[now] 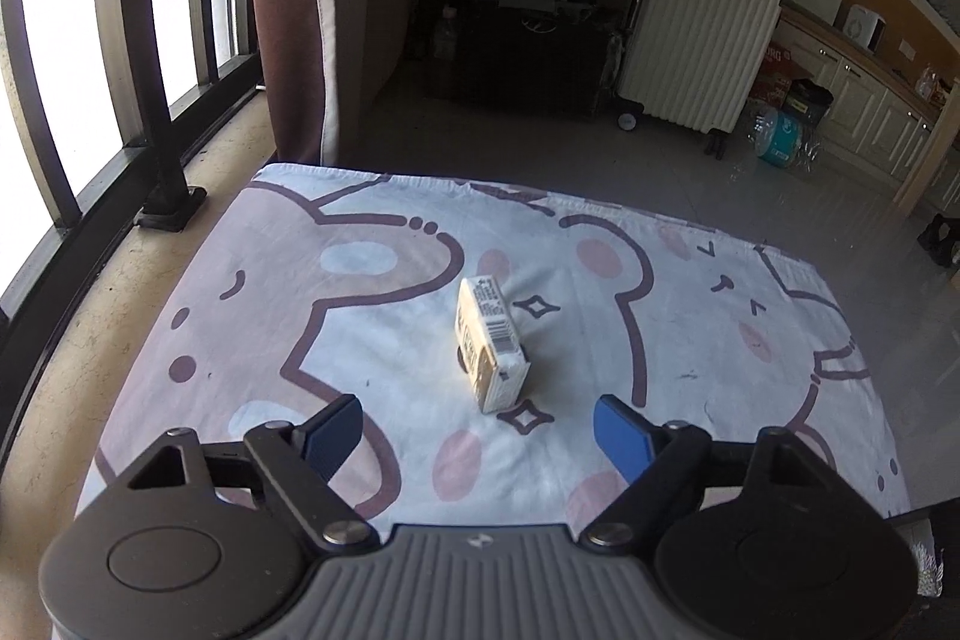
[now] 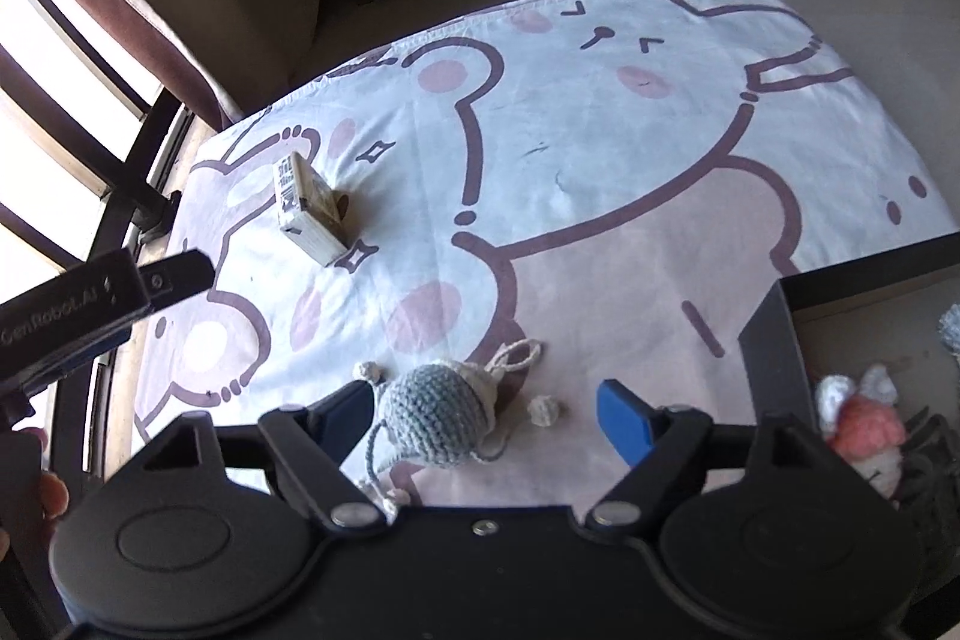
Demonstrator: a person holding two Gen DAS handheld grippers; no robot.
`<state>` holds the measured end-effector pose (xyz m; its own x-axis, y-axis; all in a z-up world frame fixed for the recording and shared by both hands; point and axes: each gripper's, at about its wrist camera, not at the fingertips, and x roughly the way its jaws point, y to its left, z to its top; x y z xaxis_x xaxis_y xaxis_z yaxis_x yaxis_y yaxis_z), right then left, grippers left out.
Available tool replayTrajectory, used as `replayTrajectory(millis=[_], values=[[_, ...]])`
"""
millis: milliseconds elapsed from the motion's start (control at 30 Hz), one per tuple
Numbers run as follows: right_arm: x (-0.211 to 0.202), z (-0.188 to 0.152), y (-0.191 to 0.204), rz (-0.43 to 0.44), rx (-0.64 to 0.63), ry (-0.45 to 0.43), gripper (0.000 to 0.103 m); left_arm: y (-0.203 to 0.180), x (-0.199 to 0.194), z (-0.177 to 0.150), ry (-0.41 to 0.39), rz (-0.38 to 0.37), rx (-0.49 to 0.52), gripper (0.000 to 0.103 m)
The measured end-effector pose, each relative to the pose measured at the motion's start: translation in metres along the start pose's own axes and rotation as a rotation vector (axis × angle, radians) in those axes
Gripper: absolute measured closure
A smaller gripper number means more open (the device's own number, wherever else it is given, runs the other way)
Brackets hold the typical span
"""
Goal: Organize objects
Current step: 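Move both tools over the grey knitted mouse on the bed, then close the right gripper on the grey knitted mouse while the left gripper grasps the yellow tissue pack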
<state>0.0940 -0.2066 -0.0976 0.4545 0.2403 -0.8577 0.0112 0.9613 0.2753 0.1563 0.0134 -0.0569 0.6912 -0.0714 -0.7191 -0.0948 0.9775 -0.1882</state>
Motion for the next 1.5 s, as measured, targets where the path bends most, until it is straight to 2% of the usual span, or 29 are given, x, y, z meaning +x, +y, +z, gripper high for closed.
replayTrajectory(millis=[100,267,367,433,500,733,833,900,967,1067,1267,1500], values=[[0.009,0.001,0.0,0.019,0.014,0.02,0.021,-0.005,0.015,0.005,-0.005,-0.003,0.006,0.027],[0.02,0.003,-0.003,0.045,0.037,0.051,0.022,-0.008,0.047,0.006,0.037,-0.009,-0.005,0.036],[0.028,0.003,-0.005,0.068,0.059,0.087,0.028,-0.009,0.064,0.006,0.041,0.017,0.008,0.036],[0.032,0.003,-0.006,0.074,0.073,0.106,0.036,-0.005,0.071,0.007,0.03,0.016,-0.01,0.037],[0.034,0.003,-0.005,0.072,0.071,0.109,0.039,-0.002,0.077,0.009,0.027,0.013,-0.039,0.037],[0.045,0.0,0.0,0.092,0.028,0.132,0.036,-0.007,0.1,0.014,0.03,0.004,-0.053,0.042],[0.049,0.0,0.0,0.092,0.011,0.128,0.036,-0.011,0.107,0.014,0.034,0.003,-0.045,0.051],[0.049,0.001,-0.001,0.102,0.013,0.124,0.036,-0.014,0.108,0.013,0.03,0.018,-0.024,0.073],[0.049,0.001,-0.003,0.117,0.014,0.129,0.038,-0.013,0.108,0.013,0.026,0.021,-0.025,0.073],[0.049,0.001,-0.005,0.155,0.022,0.143,0.048,-0.009,0.105,0.012,0.026,0.014,-0.034,0.077],[0.042,0.0,-0.001,0.147,-0.011,0.158,0.051,-0.004,0.09,0.004,0.053,-0.041,-0.036,0.078],[0.024,-0.003,-0.019,0.132,0.04,0.142,0.052,0.003,0.064,-0.006,0.102,-0.098,-0.084,0.078]])
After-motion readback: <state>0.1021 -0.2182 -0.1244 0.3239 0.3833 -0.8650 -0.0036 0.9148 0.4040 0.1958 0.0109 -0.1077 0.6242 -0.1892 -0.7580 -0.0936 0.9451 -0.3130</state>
